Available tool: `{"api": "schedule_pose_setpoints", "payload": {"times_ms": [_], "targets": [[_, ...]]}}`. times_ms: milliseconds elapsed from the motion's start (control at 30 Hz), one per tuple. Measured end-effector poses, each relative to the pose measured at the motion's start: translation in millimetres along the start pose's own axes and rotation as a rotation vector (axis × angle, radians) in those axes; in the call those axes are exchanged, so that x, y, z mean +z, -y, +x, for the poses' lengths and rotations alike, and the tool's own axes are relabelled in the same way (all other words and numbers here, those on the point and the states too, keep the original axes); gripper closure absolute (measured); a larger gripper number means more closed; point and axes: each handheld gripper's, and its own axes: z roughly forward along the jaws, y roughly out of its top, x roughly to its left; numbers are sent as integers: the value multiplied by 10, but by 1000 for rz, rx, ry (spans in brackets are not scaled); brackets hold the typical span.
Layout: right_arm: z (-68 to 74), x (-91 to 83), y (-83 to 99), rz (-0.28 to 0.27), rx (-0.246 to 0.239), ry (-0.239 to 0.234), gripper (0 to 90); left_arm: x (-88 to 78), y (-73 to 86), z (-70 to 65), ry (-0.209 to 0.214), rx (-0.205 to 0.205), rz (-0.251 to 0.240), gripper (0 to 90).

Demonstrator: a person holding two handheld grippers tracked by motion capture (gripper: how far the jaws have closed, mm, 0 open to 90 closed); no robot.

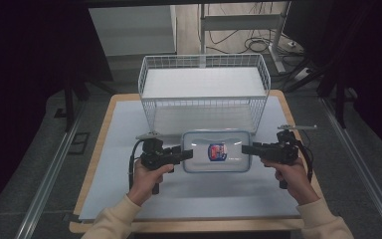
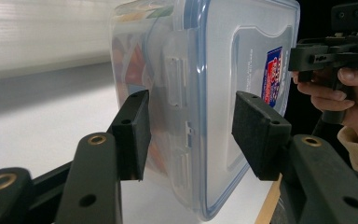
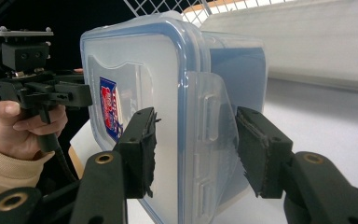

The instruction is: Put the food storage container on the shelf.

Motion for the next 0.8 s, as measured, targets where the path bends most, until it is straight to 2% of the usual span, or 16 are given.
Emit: {"api": "schedule_pose_setpoints", "payload": {"times_ms": [800], "targets": [[188, -57, -379, -45, -53, -5, 494, -187, -383, -86, -4, 32, -36, 487]]}}
